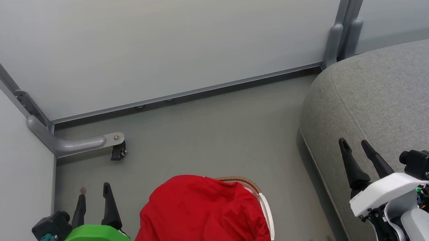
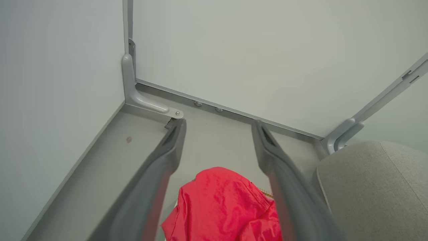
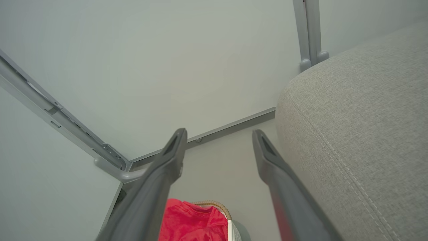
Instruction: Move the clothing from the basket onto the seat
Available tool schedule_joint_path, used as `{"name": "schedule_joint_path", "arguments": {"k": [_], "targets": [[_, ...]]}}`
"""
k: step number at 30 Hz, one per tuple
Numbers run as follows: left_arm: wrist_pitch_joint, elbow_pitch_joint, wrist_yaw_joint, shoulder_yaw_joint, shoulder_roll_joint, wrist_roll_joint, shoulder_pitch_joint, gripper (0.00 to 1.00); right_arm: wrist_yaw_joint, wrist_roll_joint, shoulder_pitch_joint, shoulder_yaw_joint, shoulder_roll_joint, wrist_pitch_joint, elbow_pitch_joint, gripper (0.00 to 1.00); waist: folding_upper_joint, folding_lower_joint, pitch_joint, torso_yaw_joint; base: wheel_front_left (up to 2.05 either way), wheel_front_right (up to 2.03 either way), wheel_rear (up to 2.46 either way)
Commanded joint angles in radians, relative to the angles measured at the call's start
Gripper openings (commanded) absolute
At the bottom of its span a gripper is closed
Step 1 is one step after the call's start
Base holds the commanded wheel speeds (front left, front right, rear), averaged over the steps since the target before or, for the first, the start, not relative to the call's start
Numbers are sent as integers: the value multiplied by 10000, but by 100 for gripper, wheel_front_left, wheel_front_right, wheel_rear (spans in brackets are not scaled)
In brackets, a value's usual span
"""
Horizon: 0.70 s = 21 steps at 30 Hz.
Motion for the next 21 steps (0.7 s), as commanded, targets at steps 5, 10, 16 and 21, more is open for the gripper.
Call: {"name": "schedule_joint_path", "arguments": {"k": [5,10,16,21], "targets": [[-198,-122,100,59,41,577,-199,100,2,-744,-288,76,-50,-213,-125,100,0,0,2,7,0,0,0],[-322,-62,128,12,44,1095,-162,100,2,-1288,-220,105,38,-323,-78,100,0,0,18,-4,0,0,0],[-466,-153,48,-74,30,1645,-176,100,3,-1872,-225,205,39,-471,-36,100,0,0,23,-3,0,0,0],[-567,-169,-35,-35,-9,2052,-91,100,3,-2351,-258,269,47,-583,-51,100,0,0,-6,-5,0,0,0]]}}
